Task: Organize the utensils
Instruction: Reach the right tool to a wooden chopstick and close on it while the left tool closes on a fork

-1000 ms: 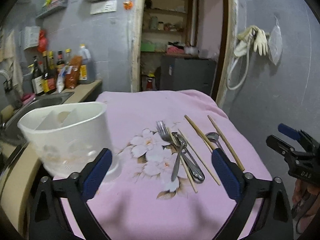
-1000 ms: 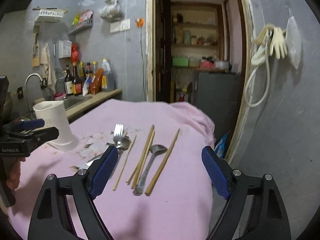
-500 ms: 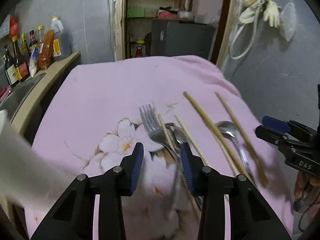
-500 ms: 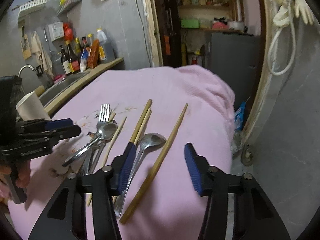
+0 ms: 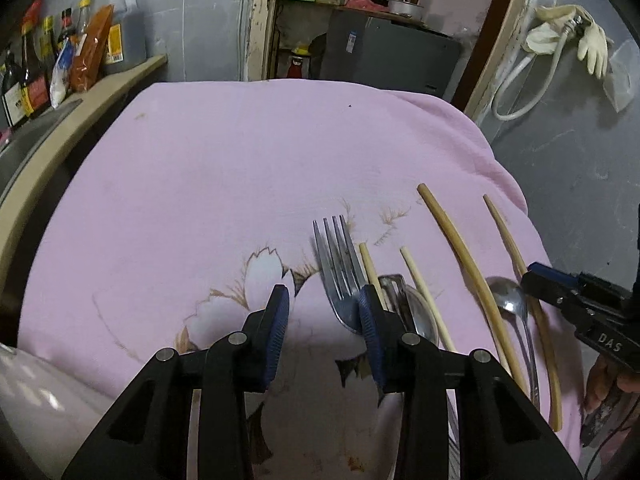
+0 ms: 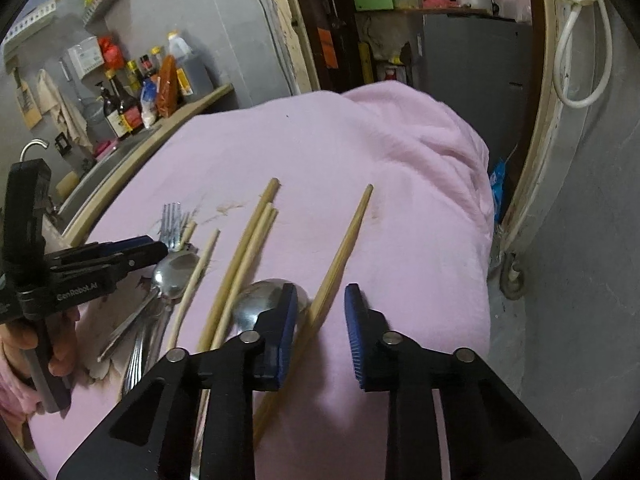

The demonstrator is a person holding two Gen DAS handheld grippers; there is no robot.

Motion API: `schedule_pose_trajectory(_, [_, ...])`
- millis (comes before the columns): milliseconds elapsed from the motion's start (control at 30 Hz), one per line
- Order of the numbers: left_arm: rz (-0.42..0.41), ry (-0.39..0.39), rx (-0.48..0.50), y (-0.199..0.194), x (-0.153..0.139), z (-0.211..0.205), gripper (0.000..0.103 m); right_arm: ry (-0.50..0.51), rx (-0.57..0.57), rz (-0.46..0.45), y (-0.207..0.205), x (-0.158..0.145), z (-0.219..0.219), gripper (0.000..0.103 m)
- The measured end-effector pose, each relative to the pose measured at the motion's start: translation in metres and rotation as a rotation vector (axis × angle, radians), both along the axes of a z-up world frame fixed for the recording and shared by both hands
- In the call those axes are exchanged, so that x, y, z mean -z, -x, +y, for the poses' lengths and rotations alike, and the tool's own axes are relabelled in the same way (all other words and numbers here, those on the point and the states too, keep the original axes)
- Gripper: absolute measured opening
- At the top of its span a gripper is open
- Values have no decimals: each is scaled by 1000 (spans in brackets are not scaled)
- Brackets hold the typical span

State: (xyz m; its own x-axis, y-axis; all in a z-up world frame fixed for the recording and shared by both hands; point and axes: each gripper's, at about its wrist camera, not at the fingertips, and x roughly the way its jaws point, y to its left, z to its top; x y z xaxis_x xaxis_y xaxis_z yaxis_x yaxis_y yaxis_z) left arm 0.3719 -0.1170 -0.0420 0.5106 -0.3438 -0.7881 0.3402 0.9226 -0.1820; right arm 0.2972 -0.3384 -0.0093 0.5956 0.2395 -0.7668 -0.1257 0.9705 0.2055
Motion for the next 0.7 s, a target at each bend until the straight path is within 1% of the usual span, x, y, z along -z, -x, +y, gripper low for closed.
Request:
schedule_pose_trajectory(67, [2,8,-1,-3,0,1,32,-20,8,17,-3,4,-3,15])
schedule_pose_trajectory(133, [6,15,-6,-6,1,3,28,-41,10,29,-4,6,-5,13])
schedule_pose_trajectory(167, [8,22,-2,-7,1,3,23,-47,9,34,-5,6,-5,11])
schedule_pose_trajectory(200, [12,29,6,-6,0,0,16,-52,12,40,-5,6,-4,11])
schedule_pose_trajectory(267, [22,45,15,-7,-1,-3,10,-59,21,53,-7,6,-2,11])
schedule_pose_trajectory(333, [9,39,11,-5,-3,-6,8,-65,26,72,-10,7,0,11])
schedule_pose_trajectory(400, [2,51,6,-4,-5,-6,5,-75,29,95,-13,7,1,11])
schedule_pose_trajectory(467, [-2,65,8,-3,-7,-5,3,-79,37,125,-17,7,1,11])
schedule_pose_trajectory(533, [-13,61,14,0,-9,-8,3,-71,44,145,-20,6,1,10])
schedule_pose_trajectory(633, [-13,79,26,6,-12,-7,1,-54,57,144,-17,4,5,9])
schedule_pose_trajectory(700, [-31,84,29,11,-17,-5,0,-74,57,139,-13,4,6,7])
